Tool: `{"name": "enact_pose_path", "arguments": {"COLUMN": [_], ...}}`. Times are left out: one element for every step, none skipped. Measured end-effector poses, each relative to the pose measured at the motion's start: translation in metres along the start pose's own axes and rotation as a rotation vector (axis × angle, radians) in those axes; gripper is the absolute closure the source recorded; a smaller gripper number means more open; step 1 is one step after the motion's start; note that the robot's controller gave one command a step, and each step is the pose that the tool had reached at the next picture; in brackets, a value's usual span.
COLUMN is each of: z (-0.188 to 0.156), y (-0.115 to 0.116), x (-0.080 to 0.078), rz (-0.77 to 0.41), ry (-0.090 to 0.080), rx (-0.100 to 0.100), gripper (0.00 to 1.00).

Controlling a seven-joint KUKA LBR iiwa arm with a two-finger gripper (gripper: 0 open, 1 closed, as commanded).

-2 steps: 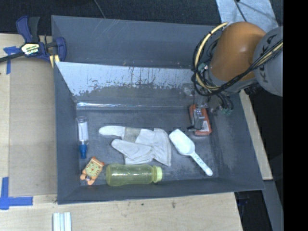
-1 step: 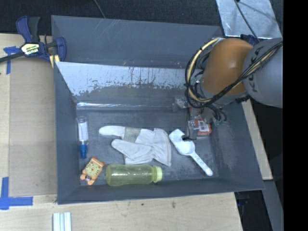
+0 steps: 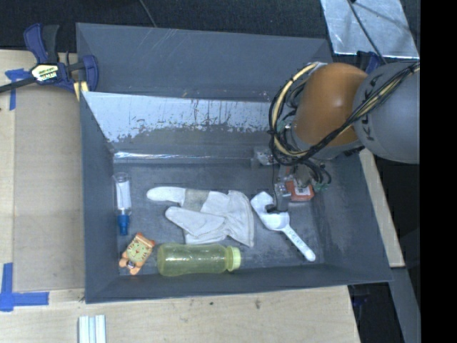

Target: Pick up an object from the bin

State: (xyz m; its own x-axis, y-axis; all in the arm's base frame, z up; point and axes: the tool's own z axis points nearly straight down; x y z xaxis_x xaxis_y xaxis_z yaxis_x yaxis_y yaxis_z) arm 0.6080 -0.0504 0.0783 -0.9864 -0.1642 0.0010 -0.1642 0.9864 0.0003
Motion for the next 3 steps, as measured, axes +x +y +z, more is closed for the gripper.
{"name": "enact_pose_path", "arguments": {"z": [-0.013, 0.003, 0.003], "y": [0.021, 0.01, 0.01], "x": [0.008, 0.028, 0.028], "rz": [-0.104, -0.282, -0.281], "ry": [-0.002, -0.003, -0.003], "rx": [0.001, 0.001, 0.001], "gripper": [0.0, 1.0, 1.0]}}
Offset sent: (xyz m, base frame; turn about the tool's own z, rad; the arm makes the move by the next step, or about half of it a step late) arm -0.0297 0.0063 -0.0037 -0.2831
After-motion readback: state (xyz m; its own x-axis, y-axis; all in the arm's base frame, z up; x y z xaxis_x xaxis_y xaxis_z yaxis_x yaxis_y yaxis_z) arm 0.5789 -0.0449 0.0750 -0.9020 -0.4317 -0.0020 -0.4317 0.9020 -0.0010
